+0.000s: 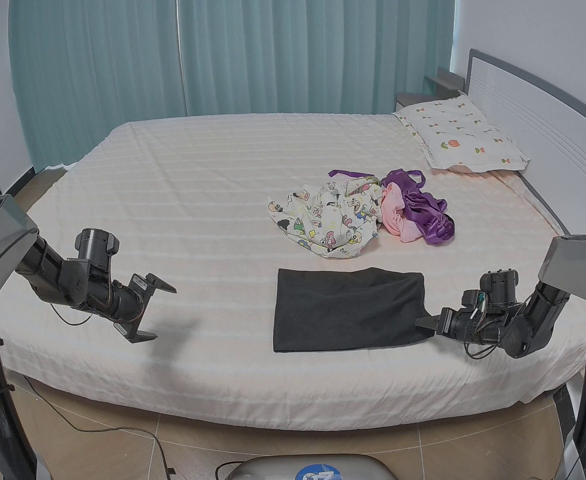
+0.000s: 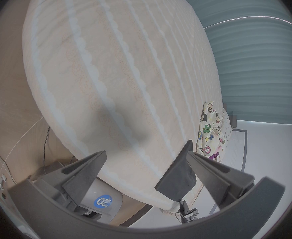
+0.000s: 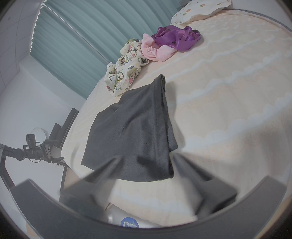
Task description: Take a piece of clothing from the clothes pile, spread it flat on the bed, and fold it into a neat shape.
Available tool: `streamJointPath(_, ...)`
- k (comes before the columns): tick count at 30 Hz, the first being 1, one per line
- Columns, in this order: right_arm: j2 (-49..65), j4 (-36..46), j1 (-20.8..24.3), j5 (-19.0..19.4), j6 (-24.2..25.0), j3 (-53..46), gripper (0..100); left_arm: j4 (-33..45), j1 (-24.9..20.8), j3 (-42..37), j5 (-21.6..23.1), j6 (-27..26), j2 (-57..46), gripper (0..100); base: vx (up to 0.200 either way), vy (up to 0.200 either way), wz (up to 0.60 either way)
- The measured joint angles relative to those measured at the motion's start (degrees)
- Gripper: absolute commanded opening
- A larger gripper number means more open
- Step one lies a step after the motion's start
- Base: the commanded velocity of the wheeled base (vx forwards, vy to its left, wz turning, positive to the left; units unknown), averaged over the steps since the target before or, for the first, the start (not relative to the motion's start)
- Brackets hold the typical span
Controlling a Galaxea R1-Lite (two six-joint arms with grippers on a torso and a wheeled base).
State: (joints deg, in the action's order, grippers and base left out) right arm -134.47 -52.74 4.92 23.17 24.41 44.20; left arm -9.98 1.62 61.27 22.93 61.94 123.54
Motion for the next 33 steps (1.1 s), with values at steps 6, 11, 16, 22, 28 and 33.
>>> streamJointPath(6, 0.88, 0.35, -0.30, 0.00, 0.00, -1.10, 0, 0.00, 0.00, 0.00, 0.00, -0.02, 0.00, 100, 0.000, 0.000, 0.00)
streamJointPath(11, 1.56, 0.46, -0.44, -0.07, -0.24, -1.82, 0, 0.00, 0.00, 0.00, 0.00, 0.00, 0.00, 100, 0.000, 0.000, 0.00)
streamJointPath(16, 2.36, 1.10, -0.96, -0.07, -3.22, -3.28, 0, -0.02, 0.00, 0.00, 0.00, -0.02, 0.00, 100, 0.000, 0.000, 0.00)
streamJointPath(22, 2.65, 4.05, -1.55, -0.35, -7.03, -3.89, 0, -0.02, 0.00, 0.00, 0.02, 0.00, 0.00, 100, 0.000, 0.000, 0.00)
streamJointPath(28, 2.58, 4.16, -1.93, -0.57, -7.61, -3.88, 0, -0.02, 0.00, 0.00, 0.02, 0.00, 0.00, 100, 0.000, 0.000, 0.00)
streamJointPath(33, 2.56, 4.22, -2.01, -0.60, -7.80, -3.85, 100, 0.00, 0.00, 0.00, 0.05, 0.00, 0.00, 100, 0.000, 0.000, 0.00)
